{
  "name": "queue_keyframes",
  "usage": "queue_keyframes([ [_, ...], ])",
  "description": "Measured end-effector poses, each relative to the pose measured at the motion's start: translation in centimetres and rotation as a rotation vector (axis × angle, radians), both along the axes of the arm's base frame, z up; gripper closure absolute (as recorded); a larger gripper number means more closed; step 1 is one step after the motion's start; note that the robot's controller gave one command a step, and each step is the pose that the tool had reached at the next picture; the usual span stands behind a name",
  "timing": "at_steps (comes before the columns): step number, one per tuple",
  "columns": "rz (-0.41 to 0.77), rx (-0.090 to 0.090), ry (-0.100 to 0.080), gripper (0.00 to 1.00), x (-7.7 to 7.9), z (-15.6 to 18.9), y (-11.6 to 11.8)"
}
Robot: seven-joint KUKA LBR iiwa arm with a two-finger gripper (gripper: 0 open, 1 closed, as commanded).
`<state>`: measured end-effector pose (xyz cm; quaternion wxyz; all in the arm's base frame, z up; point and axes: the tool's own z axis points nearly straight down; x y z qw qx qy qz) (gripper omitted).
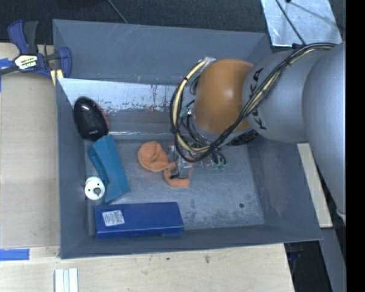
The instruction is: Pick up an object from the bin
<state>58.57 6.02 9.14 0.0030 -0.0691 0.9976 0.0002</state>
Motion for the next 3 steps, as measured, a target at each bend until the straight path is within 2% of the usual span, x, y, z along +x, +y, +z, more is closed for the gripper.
queue_keyframes([
  [3,0.001,-0.001,0.007,1.00,-0.1,2.3,0.0],
])
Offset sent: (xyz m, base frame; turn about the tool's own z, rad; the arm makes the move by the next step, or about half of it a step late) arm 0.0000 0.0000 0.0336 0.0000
